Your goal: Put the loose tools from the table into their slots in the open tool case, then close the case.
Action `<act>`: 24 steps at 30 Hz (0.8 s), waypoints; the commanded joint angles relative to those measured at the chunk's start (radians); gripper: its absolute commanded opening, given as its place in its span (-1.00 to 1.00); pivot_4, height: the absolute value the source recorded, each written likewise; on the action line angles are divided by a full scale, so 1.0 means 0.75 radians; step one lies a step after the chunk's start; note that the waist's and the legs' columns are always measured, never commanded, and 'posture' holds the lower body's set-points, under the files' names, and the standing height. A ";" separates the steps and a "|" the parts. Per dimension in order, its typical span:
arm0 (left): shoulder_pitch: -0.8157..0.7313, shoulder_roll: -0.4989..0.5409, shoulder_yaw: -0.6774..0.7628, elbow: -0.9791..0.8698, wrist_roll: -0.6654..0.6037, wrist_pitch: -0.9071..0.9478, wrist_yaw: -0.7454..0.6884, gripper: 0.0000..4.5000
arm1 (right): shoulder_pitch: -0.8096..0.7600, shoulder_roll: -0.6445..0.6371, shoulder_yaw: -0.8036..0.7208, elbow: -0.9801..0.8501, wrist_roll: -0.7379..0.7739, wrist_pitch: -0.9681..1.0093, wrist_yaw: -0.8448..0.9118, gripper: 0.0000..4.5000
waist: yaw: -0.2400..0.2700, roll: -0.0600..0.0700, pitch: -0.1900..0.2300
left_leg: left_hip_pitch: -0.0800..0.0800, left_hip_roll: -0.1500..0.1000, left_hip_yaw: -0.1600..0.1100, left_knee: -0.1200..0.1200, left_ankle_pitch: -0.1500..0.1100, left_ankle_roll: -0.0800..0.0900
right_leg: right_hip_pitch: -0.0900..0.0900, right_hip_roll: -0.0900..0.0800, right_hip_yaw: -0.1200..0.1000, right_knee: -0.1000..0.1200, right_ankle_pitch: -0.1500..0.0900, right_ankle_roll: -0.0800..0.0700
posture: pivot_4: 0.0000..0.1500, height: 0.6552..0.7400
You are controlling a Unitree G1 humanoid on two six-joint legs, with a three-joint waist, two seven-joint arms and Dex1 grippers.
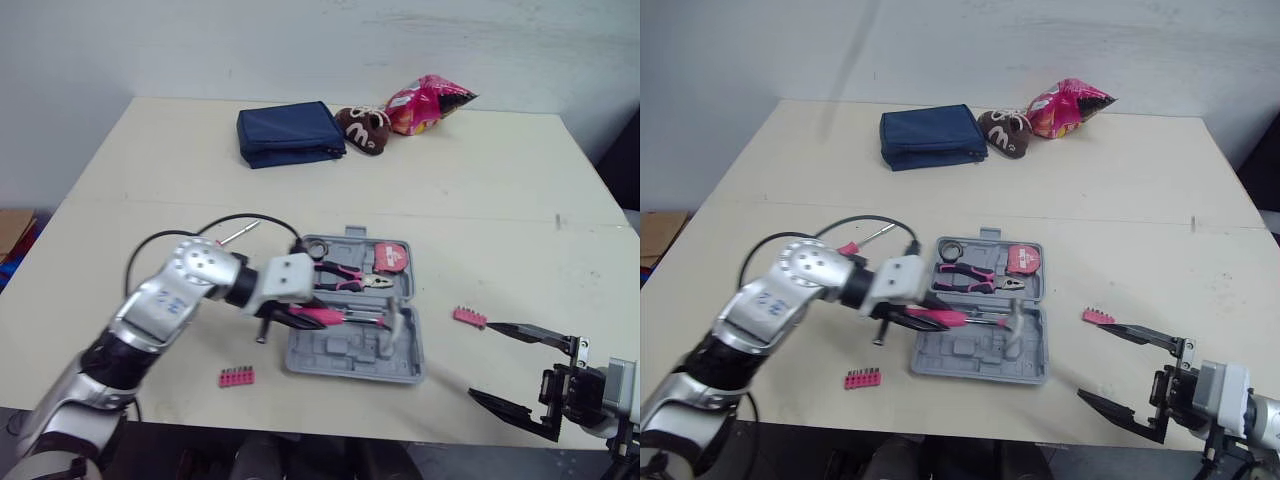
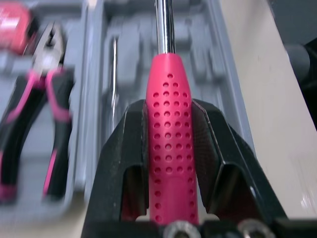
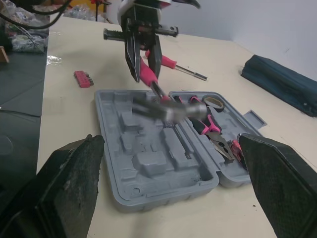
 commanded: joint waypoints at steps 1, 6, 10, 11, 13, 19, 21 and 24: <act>-0.064 -0.041 -0.062 -0.010 0.073 0.059 0.047 -0.75 | 0.029 -0.012 -0.037 -0.118 0.008 0.041 -0.071 1.00 | -0.004 0.000 0.000 | 0.000 0.001 0.000 0.000 0.000 -0.001 | 0.000 0.001 0.001 0.000 0.000 0.000 | 1.00 1.00; -0.109 -0.082 -0.144 -0.011 0.145 0.188 0.103 -0.75 | 0.074 -0.011 -0.039 -0.272 0.004 0.122 -0.185 1.00 | -0.003 0.002 0.001 | 0.001 0.003 0.000 0.000 0.003 -0.004 | -0.001 0.003 0.001 0.002 0.000 0.000 | 1.00 1.00; -0.116 -0.067 -0.173 -0.024 0.168 0.245 0.103 -0.75 | 0.076 -0.022 -0.046 -0.324 0.008 0.170 -0.233 1.00 | -0.003 0.002 0.001 | 0.001 0.003 0.000 0.000 0.003 -0.004 | -0.001 0.003 0.001 0.002 0.000 0.000 | 1.00 1.00; -0.119 -0.074 -0.172 -0.020 0.170 0.253 0.112 -0.75 | 0.075 -0.024 -0.048 -0.329 0.010 0.177 -0.239 1.00 | -0.002 0.002 0.001 | 0.000 0.003 0.000 0.000 0.003 -0.004 | -0.001 0.002 0.001 0.002 0.000 0.000 | 1.00 1.00; -0.133 -0.095 -0.172 0.002 0.181 0.256 0.128 -0.75 | 0.067 -0.033 -0.051 -0.337 0.014 0.192 -0.252 1.00 | 0.000 0.001 0.001 | 0.000 0.003 0.000 0.000 0.003 -0.004 | -0.001 0.002 0.001 0.002 0.000 0.000 | 1.00 1.00; -0.151 -0.093 -0.207 0.028 0.203 0.270 0.111 -0.75 | 0.041 -0.040 -0.052 -0.338 0.015 0.214 -0.268 1.00 | 0.001 0.001 0.001 | 0.000 0.003 0.000 0.000 0.003 -0.004 | -0.001 0.002 0.001 0.002 0.000 0.000 | 1.00 1.00; -0.151 -0.095 -0.216 0.047 0.216 0.259 0.115 -0.75 | 0.031 -0.040 -0.048 -0.331 0.013 0.217 -0.268 1.00 | 0.000 0.001 0.001 | 0.000 0.002 0.000 0.000 0.003 -0.004 | -0.001 0.002 0.001 0.002 0.000 0.000 | 1.00 1.00; -0.160 -0.115 -0.221 0.072 0.226 0.252 0.127 -0.75 | 0.015 -0.037 -0.037 -0.318 0.008 0.217 -0.267 1.00 | 0.000 0.001 0.001 | 0.000 0.003 0.000 0.000 0.003 -0.004 | -0.001 0.002 0.001 0.002 0.000 0.000 | 1.00 1.00</act>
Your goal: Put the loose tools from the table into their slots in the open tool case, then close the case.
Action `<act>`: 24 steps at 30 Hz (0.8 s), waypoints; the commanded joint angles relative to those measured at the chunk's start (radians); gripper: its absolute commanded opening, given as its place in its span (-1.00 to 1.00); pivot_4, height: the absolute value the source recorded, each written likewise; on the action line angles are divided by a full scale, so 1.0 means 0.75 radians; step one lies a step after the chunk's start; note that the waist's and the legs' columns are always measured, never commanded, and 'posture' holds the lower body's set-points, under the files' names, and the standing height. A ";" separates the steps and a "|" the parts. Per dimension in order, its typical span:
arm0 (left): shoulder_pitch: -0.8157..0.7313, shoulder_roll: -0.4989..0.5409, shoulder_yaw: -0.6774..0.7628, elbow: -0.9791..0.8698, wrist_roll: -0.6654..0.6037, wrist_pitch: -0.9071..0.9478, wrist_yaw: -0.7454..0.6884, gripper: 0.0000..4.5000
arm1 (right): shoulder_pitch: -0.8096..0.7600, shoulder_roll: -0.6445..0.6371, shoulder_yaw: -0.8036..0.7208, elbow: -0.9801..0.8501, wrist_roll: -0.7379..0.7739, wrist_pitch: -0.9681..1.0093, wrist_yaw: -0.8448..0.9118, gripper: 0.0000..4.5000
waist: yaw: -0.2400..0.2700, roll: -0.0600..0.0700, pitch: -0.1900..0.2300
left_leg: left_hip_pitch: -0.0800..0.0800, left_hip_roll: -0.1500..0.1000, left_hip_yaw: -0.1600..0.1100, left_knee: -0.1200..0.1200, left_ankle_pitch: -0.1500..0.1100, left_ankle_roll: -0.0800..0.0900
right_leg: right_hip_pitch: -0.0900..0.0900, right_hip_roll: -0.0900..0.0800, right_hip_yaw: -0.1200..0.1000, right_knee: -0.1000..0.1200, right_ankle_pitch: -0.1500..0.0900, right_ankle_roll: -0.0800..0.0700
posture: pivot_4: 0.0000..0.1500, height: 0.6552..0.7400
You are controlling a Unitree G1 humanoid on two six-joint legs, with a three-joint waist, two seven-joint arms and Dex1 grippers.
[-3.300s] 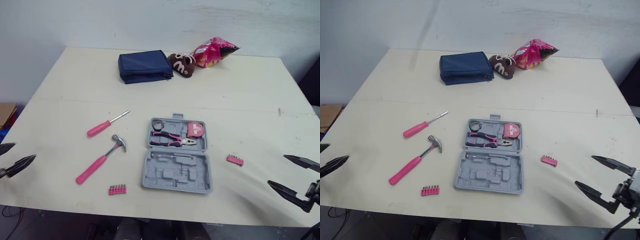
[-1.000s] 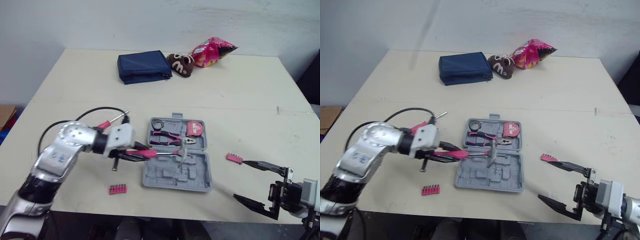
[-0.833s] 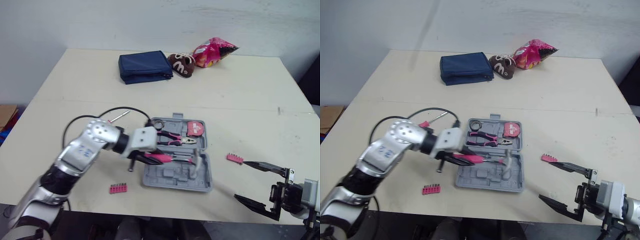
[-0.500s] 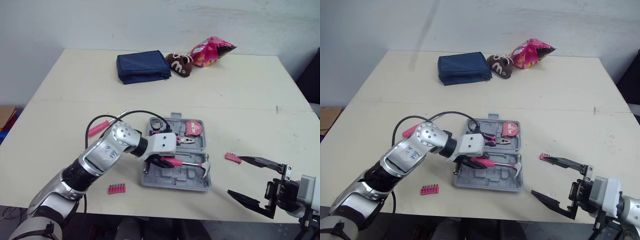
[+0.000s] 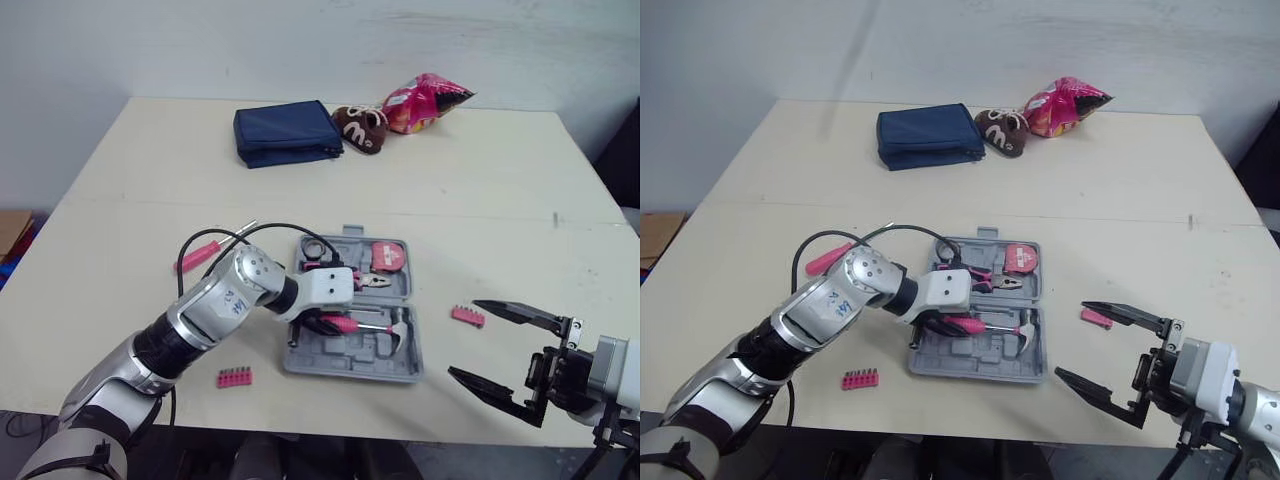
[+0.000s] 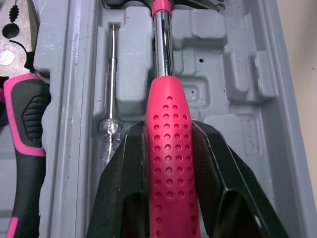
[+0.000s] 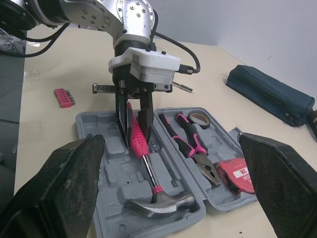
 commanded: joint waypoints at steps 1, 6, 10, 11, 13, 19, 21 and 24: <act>-0.032 -0.024 -0.004 0.008 0.023 -0.021 0.011 -0.75 | -0.015 -0.007 -0.019 -0.015 0.012 -0.002 0.000 1.00 | 0.001 0.000 0.000 | 0.000 0.000 0.000 0.000 0.000 0.000 | 0.000 0.000 0.000 0.000 0.000 0.000 | 1.00 1.00; -0.026 -0.036 0.007 0.001 0.019 -0.026 0.010 -0.53 | -0.015 0.012 -0.010 0.030 -0.001 -0.034 0.030 1.00 | 0.001 0.000 0.000 | 0.000 -0.001 0.000 0.001 0.000 0.000 | 0.000 0.000 0.000 0.000 0.000 0.000 | 1.00 1.00; 0.000 -0.045 0.069 -0.037 -0.029 -0.116 -0.002 0.31 | -0.002 0.031 -0.011 0.059 -0.006 -0.065 0.060 1.00 | 0.001 0.000 0.000 | 0.000 0.000 0.000 0.001 0.000 0.000 | 0.000 0.000 0.000 0.000 0.000 0.000 | 1.00 1.00; 0.016 -0.041 0.106 -0.058 -0.061 -0.145 -0.015 0.50 | 0.006 0.039 -0.014 0.076 -0.006 -0.083 0.078 1.00 | 0.000 0.000 0.000 | 0.000 0.000 0.000 0.001 0.000 0.000 | 0.000 0.000 0.000 0.000 0.000 0.000 | 1.00 1.00; 0.053 -0.036 0.186 -0.083 -0.123 -0.208 -0.036 0.50 | 0.015 0.052 -0.019 0.113 -0.006 -0.115 0.109 1.00 | -0.002 0.000 0.000 | 0.000 0.000 0.000 0.000 0.000 0.000 | 0.000 0.000 0.000 0.000 0.000 0.000 | 1.00 1.00; 0.212 -0.095 0.392 -0.043 -0.324 -0.421 -0.091 0.25 | 0.008 0.068 -0.012 0.169 -0.007 -0.160 0.145 1.00 | -0.001 0.000 0.000 | 0.001 0.001 0.000 0.002 0.000 0.000 | 0.000 0.000 0.000 0.002 0.000 0.000 | 1.00 1.00; 0.250 -0.155 0.416 0.004 -0.337 -0.512 -0.069 -0.08 | 0.011 0.074 -0.008 0.182 -0.009 -0.173 0.154 1.00 | 0.000 0.000 0.000 | 0.000 0.000 0.000 0.002 0.000 0.000 | 0.001 0.000 0.000 0.002 0.000 0.000 | 1.00 1.00; 0.285 -0.205 0.372 0.083 -0.267 -0.580 -0.022 -0.74 | 0.017 0.082 -0.002 0.193 -0.019 -0.194 0.164 1.00 | 0.005 0.000 0.000 | 0.000 -0.001 -0.001 0.004 -0.001 0.001 | 0.002 -0.001 -0.001 0.001 0.000 0.000 | 1.00 1.00</act>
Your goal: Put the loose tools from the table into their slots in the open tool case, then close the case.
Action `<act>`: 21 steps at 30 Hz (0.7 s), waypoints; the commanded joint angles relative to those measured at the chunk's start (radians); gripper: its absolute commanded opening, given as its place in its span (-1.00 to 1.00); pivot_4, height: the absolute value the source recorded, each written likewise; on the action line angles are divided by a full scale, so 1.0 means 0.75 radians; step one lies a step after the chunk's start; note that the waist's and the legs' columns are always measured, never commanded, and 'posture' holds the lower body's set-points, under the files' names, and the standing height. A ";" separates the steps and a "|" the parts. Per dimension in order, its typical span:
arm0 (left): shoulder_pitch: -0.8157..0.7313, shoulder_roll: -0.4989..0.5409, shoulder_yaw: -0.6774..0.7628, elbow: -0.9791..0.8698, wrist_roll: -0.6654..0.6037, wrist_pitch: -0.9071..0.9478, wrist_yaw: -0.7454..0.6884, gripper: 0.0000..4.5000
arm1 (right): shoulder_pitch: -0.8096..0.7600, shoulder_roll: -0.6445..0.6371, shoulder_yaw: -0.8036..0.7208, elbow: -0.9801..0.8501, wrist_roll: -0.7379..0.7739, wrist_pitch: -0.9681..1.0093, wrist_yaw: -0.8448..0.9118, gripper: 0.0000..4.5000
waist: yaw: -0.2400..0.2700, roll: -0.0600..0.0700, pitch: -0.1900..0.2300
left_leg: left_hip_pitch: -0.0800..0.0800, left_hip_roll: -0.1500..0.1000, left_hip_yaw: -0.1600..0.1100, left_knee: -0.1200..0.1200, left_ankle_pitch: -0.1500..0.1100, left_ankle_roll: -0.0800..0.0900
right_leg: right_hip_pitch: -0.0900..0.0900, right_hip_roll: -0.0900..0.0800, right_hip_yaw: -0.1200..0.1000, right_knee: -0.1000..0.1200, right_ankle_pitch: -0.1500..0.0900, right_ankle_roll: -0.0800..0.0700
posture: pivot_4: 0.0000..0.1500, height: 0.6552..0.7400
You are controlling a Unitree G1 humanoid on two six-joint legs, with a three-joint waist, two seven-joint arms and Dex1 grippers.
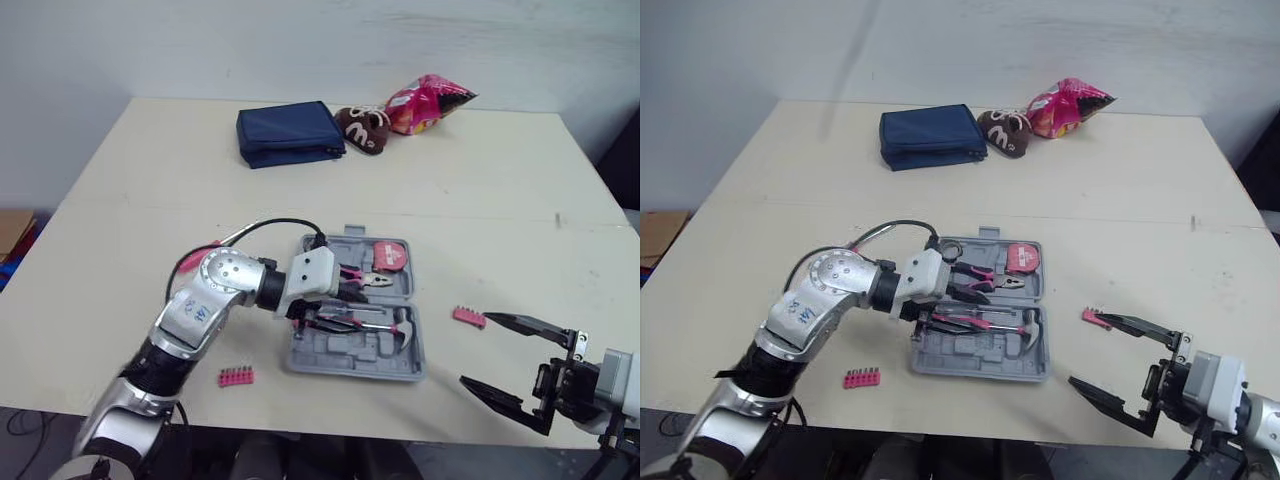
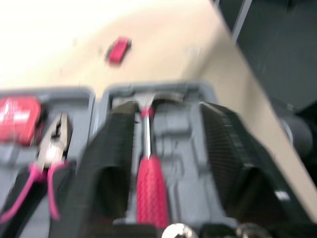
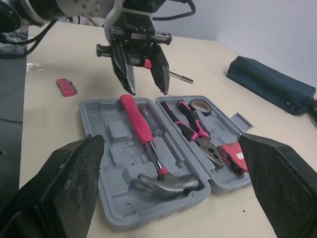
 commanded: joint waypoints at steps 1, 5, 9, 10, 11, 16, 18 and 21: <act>0.030 -0.033 -0.037 0.070 0.068 -0.106 0.053 -0.96 | 0.014 0.017 -0.005 0.003 -0.002 -0.039 0.012 1.00 | 0.000 0.000 0.000 | 0.000 0.000 0.000 0.000 0.000 0.000 | 0.000 0.000 0.000 0.000 0.000 0.000 | 1.00 1.00; 0.063 -0.038 -0.075 0.124 0.158 -0.108 0.138 -0.98 | 0.021 0.015 -0.009 -0.008 -0.010 -0.043 0.005 1.00 | -0.004 0.000 0.000 | 0.000 0.000 0.000 0.000 0.000 0.000 | 0.000 0.000 0.000 0.000 0.000 0.000 | 1.00 1.00; 0.094 -0.015 -0.082 0.123 0.166 -0.119 0.121 -0.98 | 0.028 0.008 -0.016 -0.018 -0.015 -0.036 -0.012 1.00 | -0.007 0.000 0.000 | 0.000 0.002 0.000 0.000 0.000 0.000 | 0.000 0.001 0.000 0.001 0.000 0.000 | 1.00 1.00; 0.098 -0.012 -0.087 0.126 0.170 -0.127 0.115 -0.98 | 0.029 0.006 -0.017 -0.021 -0.015 -0.033 -0.016 1.00 | -0.006 0.000 0.000 | 0.001 0.002 0.000 0.000 0.000 0.000 | 0.000 0.001 0.000 0.001 0.000 0.000 | 1.00 1.00; 0.100 -0.009 -0.093 0.126 0.170 -0.120 0.107 -0.98 | 0.030 0.004 -0.019 -0.026 -0.015 -0.028 -0.021 1.00 | -0.005 0.000 0.000 | 0.001 0.001 0.000 0.000 0.000 0.000 | 0.000 0.001 0.000 0.001 0.000 0.000 | 1.00 1.00; 0.107 -0.009 -0.144 0.150 0.227 -0.050 0.136 -0.98 | 0.029 -0.016 -0.026 -0.108 0.000 0.032 -0.089 1.00 | -0.005 0.000 0.000 | 0.000 0.001 0.000 0.000 0.000 0.000 | 0.000 0.000 0.000 0.001 0.000 0.000 | 1.00 1.00; 0.108 0.000 -0.167 0.157 0.259 -0.019 0.148 -0.98 | 0.027 -0.025 -0.029 -0.137 0.005 0.056 -0.113 1.00 | -0.005 0.000 0.000 | 0.001 0.001 0.000 0.000 0.000 0.000 | 0.000 0.000 0.000 0.001 0.000 0.000 | 1.00 1.00; 0.116 0.001 -0.177 0.171 0.296 -0.013 0.180 -0.98 | 0.027 -0.034 -0.037 -0.164 0.010 0.082 -0.136 1.00 | -0.005 0.000 -0.002 | 0.001 0.001 0.000 0.000 0.000 0.000 | 0.001 0.000 0.000 0.001 0.000 0.000 | 1.00 1.00</act>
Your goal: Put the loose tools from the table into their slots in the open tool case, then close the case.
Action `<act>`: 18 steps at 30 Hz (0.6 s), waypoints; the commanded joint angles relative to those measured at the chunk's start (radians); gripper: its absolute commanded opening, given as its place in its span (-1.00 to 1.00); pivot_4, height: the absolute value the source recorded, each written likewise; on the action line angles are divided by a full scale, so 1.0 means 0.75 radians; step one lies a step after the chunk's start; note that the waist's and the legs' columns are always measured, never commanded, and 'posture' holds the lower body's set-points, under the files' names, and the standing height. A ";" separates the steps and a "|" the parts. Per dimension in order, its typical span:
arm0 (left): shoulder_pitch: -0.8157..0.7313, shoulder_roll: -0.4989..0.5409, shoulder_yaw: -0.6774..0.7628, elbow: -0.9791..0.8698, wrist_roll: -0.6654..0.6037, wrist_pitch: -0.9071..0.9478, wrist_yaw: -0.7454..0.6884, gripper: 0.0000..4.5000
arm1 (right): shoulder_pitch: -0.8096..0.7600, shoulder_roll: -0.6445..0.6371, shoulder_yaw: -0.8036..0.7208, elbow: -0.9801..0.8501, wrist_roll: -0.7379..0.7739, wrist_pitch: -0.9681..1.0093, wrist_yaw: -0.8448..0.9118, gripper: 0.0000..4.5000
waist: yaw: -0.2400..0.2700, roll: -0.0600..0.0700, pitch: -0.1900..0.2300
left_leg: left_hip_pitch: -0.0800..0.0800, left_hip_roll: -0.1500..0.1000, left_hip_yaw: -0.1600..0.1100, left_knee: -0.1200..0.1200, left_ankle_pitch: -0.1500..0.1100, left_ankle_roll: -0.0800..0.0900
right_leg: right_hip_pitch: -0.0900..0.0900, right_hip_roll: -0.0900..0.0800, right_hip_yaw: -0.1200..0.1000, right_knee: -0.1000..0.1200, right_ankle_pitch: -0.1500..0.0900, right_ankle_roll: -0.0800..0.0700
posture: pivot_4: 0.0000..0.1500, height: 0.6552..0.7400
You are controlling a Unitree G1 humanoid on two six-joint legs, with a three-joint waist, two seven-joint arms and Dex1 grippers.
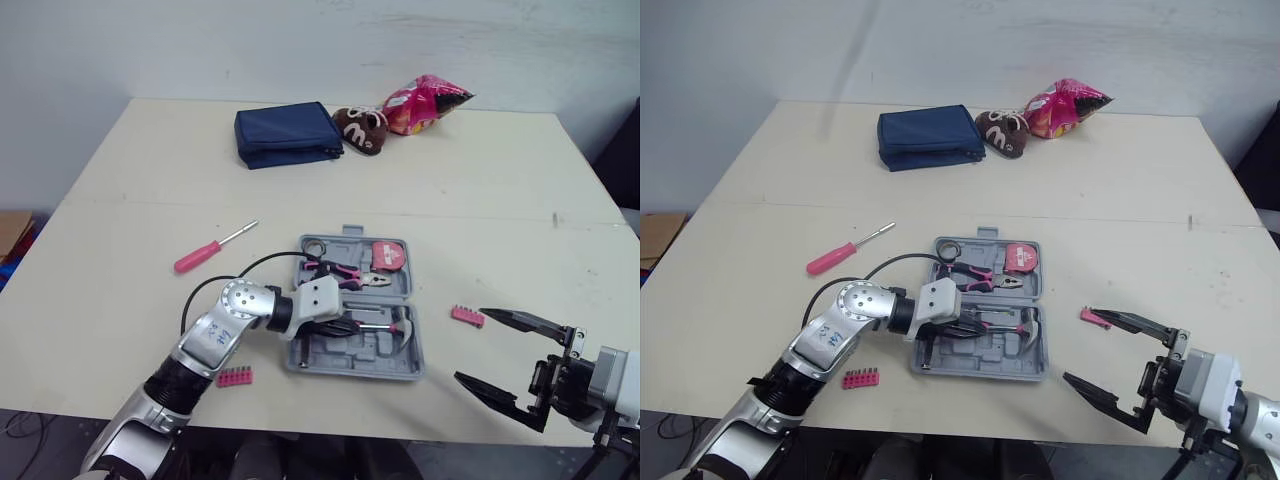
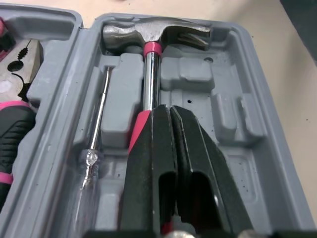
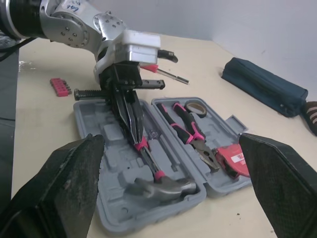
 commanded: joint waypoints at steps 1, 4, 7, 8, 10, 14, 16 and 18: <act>0.021 0.003 -0.027 0.025 0.054 0.040 0.044 -0.98 | 0.004 -0.017 -0.044 -0.064 0.035 0.023 -0.030 1.00 | 0.000 0.000 -0.001 | 0.000 0.000 0.000 0.000 0.000 0.000 | 0.000 0.000 0.000 0.000 0.000 0.000 | 1.00 1.00; 0.015 0.003 -0.025 0.034 0.062 0.066 0.068 -0.98 | 0.003 -0.018 -0.048 -0.073 0.037 0.036 -0.039 1.00 | 0.001 -0.001 -0.001 | 0.000 0.000 0.000 0.000 0.000 0.000 | 0.001 0.000 0.000 0.000 0.000 0.000 | 1.00 1.00; 0.014 -0.012 -0.012 0.036 0.050 0.065 0.091 -0.98 | 0.000 -0.016 -0.050 -0.071 0.039 0.039 -0.039 1.00 | 0.001 -0.001 -0.002 | 0.001 0.000 0.000 0.000 0.000 0.001 | 0.001 0.000 0.000 0.000 0.000 0.000 | 1.00 1.00; 0.021 -0.024 0.001 0.022 0.014 0.037 0.076 -0.98 | -0.002 -0.016 -0.050 -0.068 0.039 0.039 -0.037 1.00 | 0.001 -0.001 -0.002 | 0.001 0.000 0.000 0.000 0.000 0.001 | 0.001 0.000 0.000 0.000 0.000 0.000 | 1.00 1.00; 0.037 -0.039 0.027 -0.010 -0.043 -0.005 0.045 -0.98 | -0.006 -0.014 -0.052 -0.063 0.041 0.040 -0.032 1.00 | 0.000 -0.001 -0.002 | 0.000 0.000 0.000 0.000 0.000 0.001 | 0.001 0.000 0.000 0.000 0.000 0.000 | 1.00 1.00; 0.067 -0.025 0.057 -0.029 -0.055 -0.043 0.030 -0.98 | -0.011 -0.010 -0.054 -0.035 0.037 0.031 -0.013 1.00 | 0.000 -0.001 -0.002 | 0.000 0.000 0.000 0.000 0.000 0.001 | 0.000 0.000 0.000 0.000 0.000 0.000 | 1.00 1.00; 0.056 -0.023 0.044 0.000 -0.025 -0.021 0.051 -0.98 | -0.018 -0.008 -0.051 -0.028 0.036 0.031 -0.009 1.00 | 0.000 -0.001 -0.002 | 0.000 0.000 0.000 0.000 0.000 0.001 | 0.000 0.000 0.000 0.000 0.000 0.000 | 1.00 1.00; 0.044 -0.031 0.032 0.020 -0.001 0.000 0.075 -0.98 | -0.021 -0.005 -0.049 -0.022 0.034 0.029 -0.005 1.00 | 0.000 -0.001 -0.002 | 0.000 0.000 0.000 0.000 0.000 0.001 | 0.000 0.000 0.000 0.000 0.000 0.000 | 1.00 1.00</act>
